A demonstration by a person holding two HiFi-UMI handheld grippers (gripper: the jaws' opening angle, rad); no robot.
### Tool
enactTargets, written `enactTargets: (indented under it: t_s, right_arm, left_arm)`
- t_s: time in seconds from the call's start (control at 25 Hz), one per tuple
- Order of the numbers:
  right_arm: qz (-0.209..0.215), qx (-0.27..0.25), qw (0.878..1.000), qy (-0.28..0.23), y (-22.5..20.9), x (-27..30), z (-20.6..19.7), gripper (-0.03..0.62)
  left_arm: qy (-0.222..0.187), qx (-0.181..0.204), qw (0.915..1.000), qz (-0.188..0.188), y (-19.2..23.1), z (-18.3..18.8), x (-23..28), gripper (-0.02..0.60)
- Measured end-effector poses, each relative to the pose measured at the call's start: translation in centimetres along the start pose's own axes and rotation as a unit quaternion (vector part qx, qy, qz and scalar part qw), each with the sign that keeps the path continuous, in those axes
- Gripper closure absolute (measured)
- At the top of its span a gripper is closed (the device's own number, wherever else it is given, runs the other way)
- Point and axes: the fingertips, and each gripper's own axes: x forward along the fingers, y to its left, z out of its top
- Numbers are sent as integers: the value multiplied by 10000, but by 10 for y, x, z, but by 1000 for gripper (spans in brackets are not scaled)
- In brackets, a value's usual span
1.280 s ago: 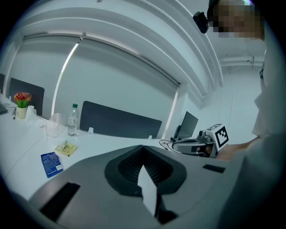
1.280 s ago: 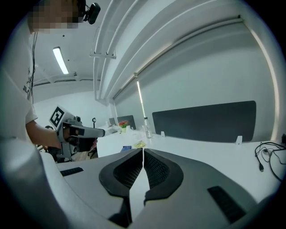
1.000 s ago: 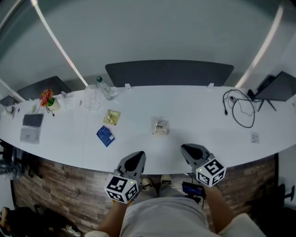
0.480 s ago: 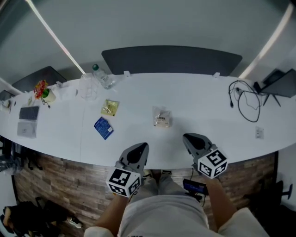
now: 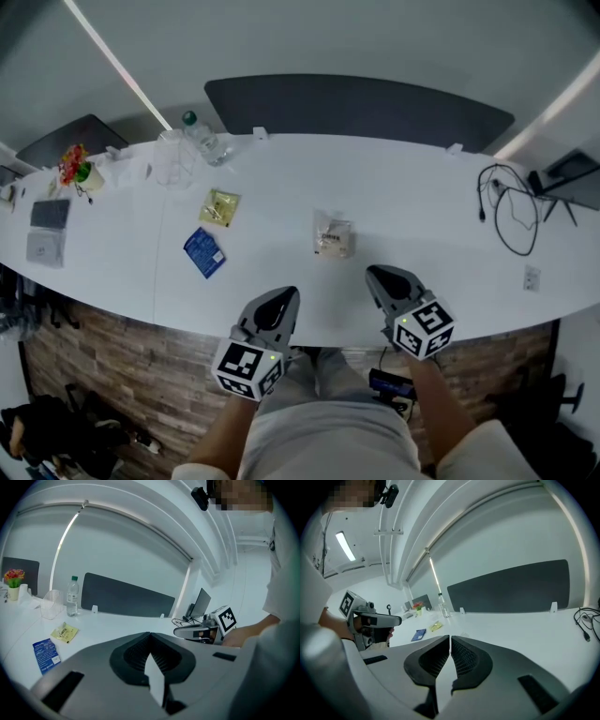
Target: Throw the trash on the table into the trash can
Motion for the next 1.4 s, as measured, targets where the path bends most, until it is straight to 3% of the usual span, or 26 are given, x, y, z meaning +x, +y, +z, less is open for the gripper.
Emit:
enactTargets:
  t_s: [0.48,0.6,0.84,1.4]
  right_arm:
    - [-299,67,9983,494,-28,43,-34,552]
    - [-317,54,9973,654,-34,55,-42,431]
    - [-384,62,9948,942,-44,74,-60,363]
    - [-272,-57,9883,1503,-48,116,-84,329]
  left_arm:
    - [111,-247,9996,96,24,-18,24,581]
    - [162,-239,9995,95,27,-20,28,581]
    - [261,-255,9993,109,31,-28,29,581]
    - [371,-419,9982,235,50,-39,31,581]
